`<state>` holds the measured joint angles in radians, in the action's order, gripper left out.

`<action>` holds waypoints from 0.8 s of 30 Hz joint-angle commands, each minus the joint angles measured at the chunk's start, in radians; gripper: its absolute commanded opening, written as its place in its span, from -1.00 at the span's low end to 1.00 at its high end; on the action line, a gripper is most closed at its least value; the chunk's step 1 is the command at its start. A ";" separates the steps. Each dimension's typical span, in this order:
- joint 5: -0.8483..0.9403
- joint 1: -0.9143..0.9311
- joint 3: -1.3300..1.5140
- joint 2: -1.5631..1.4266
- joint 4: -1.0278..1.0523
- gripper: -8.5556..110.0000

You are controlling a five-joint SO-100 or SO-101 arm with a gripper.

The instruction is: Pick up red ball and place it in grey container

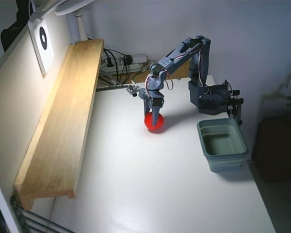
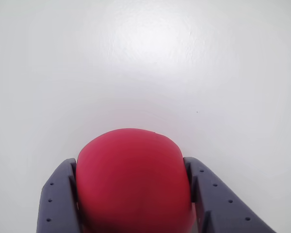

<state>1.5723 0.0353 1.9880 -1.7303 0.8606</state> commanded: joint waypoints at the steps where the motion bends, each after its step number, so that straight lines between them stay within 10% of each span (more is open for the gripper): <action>1: -0.002 0.007 -0.125 -0.068 0.122 -0.47; 24: -0.002 0.007 -1.034 0.130 0.832 -0.47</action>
<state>1.5739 0.0353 1.0400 -1.5877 1.6475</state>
